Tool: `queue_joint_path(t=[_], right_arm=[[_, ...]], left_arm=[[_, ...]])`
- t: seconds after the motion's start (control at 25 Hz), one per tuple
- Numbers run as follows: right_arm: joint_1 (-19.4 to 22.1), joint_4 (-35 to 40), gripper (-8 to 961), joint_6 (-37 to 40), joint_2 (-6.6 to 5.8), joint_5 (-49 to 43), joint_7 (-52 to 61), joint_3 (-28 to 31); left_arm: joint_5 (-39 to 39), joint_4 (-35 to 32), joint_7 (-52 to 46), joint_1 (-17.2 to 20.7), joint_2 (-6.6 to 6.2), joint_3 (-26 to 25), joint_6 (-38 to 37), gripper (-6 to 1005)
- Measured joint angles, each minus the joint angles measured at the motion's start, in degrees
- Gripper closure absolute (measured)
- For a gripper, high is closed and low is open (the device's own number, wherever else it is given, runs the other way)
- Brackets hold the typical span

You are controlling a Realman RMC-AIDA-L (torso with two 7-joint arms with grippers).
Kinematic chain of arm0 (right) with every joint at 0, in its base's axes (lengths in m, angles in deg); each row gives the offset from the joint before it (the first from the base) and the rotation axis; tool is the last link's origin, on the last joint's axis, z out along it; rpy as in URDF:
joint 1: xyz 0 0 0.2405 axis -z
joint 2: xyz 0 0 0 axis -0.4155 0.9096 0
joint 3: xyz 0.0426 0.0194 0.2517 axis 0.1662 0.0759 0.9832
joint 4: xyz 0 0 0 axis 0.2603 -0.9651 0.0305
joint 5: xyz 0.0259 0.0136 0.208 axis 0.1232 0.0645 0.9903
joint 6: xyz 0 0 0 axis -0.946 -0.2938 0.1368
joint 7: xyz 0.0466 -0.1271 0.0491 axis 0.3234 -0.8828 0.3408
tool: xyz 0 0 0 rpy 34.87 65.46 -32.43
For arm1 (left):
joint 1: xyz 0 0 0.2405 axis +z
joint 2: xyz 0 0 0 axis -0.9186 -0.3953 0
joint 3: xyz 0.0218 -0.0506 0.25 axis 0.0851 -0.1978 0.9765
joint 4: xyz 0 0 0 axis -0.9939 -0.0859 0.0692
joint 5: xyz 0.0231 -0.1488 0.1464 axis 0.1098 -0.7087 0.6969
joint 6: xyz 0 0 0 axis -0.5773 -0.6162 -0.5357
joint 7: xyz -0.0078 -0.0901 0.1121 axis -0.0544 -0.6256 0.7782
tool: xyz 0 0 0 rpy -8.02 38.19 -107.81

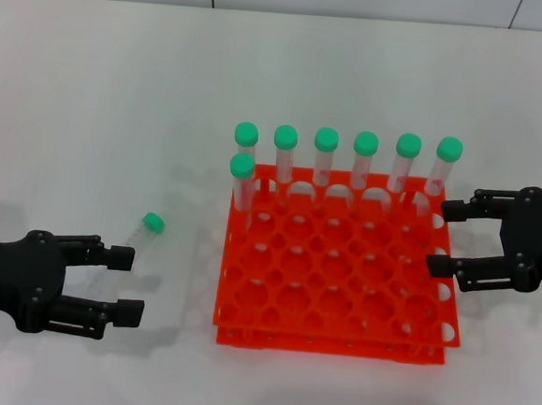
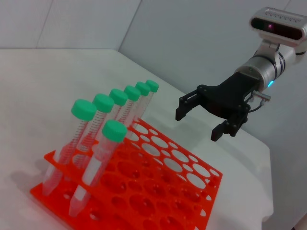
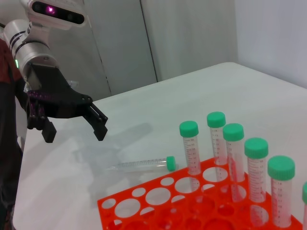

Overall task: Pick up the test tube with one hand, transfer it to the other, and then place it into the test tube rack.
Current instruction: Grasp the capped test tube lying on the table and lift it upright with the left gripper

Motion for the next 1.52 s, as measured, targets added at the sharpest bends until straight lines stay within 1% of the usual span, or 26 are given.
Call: queue_joint_path(t=[0.56,0.68,0.8,0.92,0.96,1.08,1.16,1.32,1.52], right_arm=[[-0.2,-0.8,176,-0.2,0.00,0.0,-0.1,0.0],[-0.2,-0.8,176,-0.2,0.00,0.1,-0.1,0.0],[-0.2,-0.8,176,-0.3,0.00,0.1,-0.1,0.0],[-0.1,-0.8,176,-0.3,0.05,0.3,-0.1,0.0],[-0.1,-0.8,176,-0.3,0.08,0.4,-0.1,0.0],[0.0,-0.8,175,-0.4,0.09,1.1,-0.1,0.0],[0.0,-0.8,175,-0.6,0.09,1.4,-0.1,0.0],[-0.1,-0.8,175,-1.3,0.10,1.8,-0.1,-0.2],[-0.4,-0.9,175,-1.8,0.09,2.7,-0.1,-0.5]], left_arm=[[-0.1,0.0,0.0,-0.4,0.13,-0.3,0.2,120],[0.1,-0.1,-0.3,-0.6,-0.09,-0.2,0.2,120],[0.6,-0.4,-1.4,-0.7,-0.76,-0.2,0.2,120],[1.7,-0.5,-3.2,-1.2,-1.86,-0.4,0.5,120],[2.9,-0.7,-4.5,-1.8,-2.45,-0.5,0.6,119],[6.2,-2.6,-9.6,-3.1,-3.60,-0.5,0.7,119],[8.4,-3.9,-12.5,-3.7,-3.99,-0.6,0.9,119],[13.8,-5.0,-18.1,-6.1,-4.77,-0.6,1.1,120],[21.7,-5.1,-23.0,-9.8,-4.96,-0.6,1.2,120]])
